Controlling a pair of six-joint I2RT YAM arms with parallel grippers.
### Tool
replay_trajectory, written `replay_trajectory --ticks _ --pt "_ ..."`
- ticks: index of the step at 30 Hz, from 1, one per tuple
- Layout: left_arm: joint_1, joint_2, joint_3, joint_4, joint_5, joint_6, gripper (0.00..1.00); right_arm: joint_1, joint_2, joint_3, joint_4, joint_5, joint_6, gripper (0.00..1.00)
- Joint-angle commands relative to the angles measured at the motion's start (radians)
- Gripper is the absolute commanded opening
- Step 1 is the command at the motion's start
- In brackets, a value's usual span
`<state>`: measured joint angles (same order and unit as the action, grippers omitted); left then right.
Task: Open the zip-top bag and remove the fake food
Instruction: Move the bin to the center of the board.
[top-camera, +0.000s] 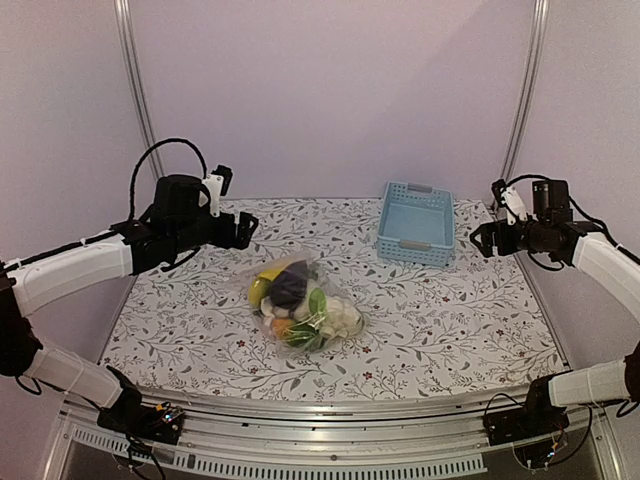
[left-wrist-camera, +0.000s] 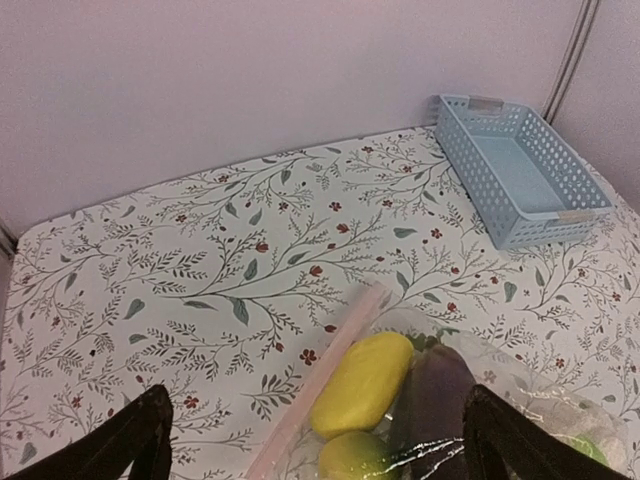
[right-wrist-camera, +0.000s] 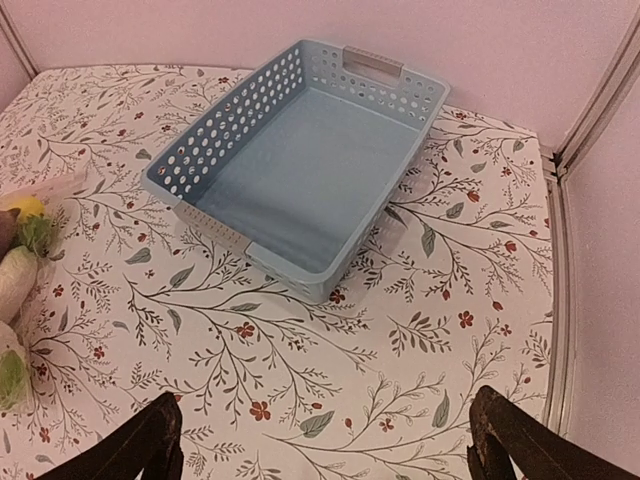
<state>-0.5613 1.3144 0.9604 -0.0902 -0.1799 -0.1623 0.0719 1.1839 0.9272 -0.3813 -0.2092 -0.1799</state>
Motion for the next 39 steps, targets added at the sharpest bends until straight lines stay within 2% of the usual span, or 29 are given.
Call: replay_trajectory --ticks 1,3,5,10,15,19,25,30,34,39 --pt "-0.014 0.003 0.027 -0.007 0.079 0.015 0.99 0.003 -0.017 -0.013 0.025 0.022 -0.015 0.99" --pt "-0.015 -0.019 0.020 -0.007 0.150 0.051 0.99 0.004 -0.005 0.017 -0.038 -0.082 -0.071 0.98" --pt "-0.016 -0.030 0.013 -0.010 0.182 0.066 0.97 0.020 0.025 0.066 -0.097 -0.125 -0.162 0.91" --pt "-0.017 -0.008 0.065 -0.101 0.190 0.087 0.93 0.125 0.231 0.335 -0.332 -0.044 -0.325 0.77" --pt "-0.019 0.009 0.096 -0.145 0.212 0.066 0.90 0.231 0.468 0.618 -0.447 0.045 -0.341 0.77" --pt "-0.020 0.007 0.098 -0.152 0.218 0.062 0.92 0.342 0.649 0.773 -0.503 0.142 -0.378 0.77" --pt "-0.020 0.013 0.097 -0.151 0.219 0.064 0.93 0.373 0.929 1.029 -0.588 0.179 -0.369 0.75" --pt "-0.020 0.022 0.099 -0.150 0.244 0.057 0.93 0.374 1.054 1.115 -0.591 0.284 -0.371 0.75" --pt "-0.020 0.026 0.102 -0.150 0.268 0.049 0.93 0.374 1.100 1.124 -0.602 0.272 -0.377 0.74" --pt "-0.020 0.026 0.104 -0.150 0.282 0.043 0.93 0.377 1.084 1.064 -0.682 0.221 -0.437 0.61"
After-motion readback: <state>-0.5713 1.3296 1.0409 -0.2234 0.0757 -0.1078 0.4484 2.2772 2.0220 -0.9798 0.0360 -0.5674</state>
